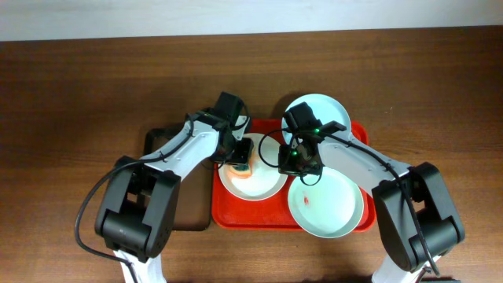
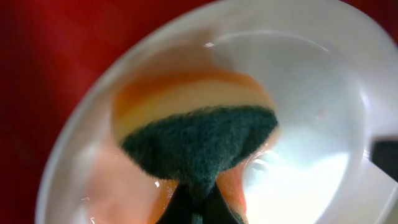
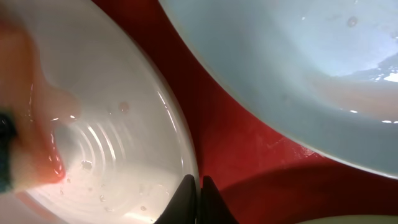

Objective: Clean dirty plates on tray and stack at the side
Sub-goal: 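Scrub the white plate's red stain with the sponge in the left gripper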

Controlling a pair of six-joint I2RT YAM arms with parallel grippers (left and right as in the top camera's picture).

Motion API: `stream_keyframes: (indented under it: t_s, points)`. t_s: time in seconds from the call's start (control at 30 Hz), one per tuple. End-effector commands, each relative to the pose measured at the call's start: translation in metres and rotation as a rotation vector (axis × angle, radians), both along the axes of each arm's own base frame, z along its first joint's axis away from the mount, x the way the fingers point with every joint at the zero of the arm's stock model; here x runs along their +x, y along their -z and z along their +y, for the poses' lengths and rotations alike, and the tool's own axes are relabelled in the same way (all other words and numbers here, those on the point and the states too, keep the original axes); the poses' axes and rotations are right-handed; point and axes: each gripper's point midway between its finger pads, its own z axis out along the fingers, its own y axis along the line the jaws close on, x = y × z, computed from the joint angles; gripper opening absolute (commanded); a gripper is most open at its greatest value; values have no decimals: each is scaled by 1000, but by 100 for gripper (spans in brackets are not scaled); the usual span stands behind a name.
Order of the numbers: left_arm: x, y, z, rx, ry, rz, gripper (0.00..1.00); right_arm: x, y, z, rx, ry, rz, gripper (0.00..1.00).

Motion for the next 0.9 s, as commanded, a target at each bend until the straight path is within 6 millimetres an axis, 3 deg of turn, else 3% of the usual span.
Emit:
stream_keyframes:
  t_s: [0.0,0.03,0.1,0.17,0.23,0.27,0.4,0.47,0.53,0.57,0.67,0.73,0.8,0.87]
  points:
    - [-17,-16,-28,-206,49,104,0,7,-3,-3,-11,6,-23,5]
    - [-4,-34,-21,-205,26,75,0,7,-3,-3,-11,6,-23,9]
    - [21,-66,1,-124,-23,-27,0,8,-3,-3,-11,6,-24,29]
    - [31,-81,19,-30,-51,-116,0,8,-3,-3,-11,6,-24,29]
    - [25,-69,23,39,-46,-104,0,8,-3,-3,-11,6,-23,8]
    - [22,-60,23,65,-38,-92,0,7,-3,-3,-11,6,-23,4]
    - [8,-14,15,122,1,-12,1,8,-3,-3,-11,6,-24,4]
    - [4,12,22,172,-10,38,4,8,-3,-3,-11,6,-24,4]
    - [-4,21,25,191,-6,82,5,8,-3,-3,-11,6,-24,4]
    - [-11,19,17,140,3,116,0,8,-3,-3,-11,6,-24,4]
    - [-24,9,-13,-42,96,171,0,8,-3,-3,-10,6,-24,4]
    - [-14,-2,-15,-93,83,167,0,8,-3,-3,-11,6,-24,4]
    - [-2,-27,-23,-193,104,157,0,8,-3,-3,-11,6,-24,4]
    - [17,-46,-14,-199,75,126,0,8,-3,-3,-11,6,-24,4]
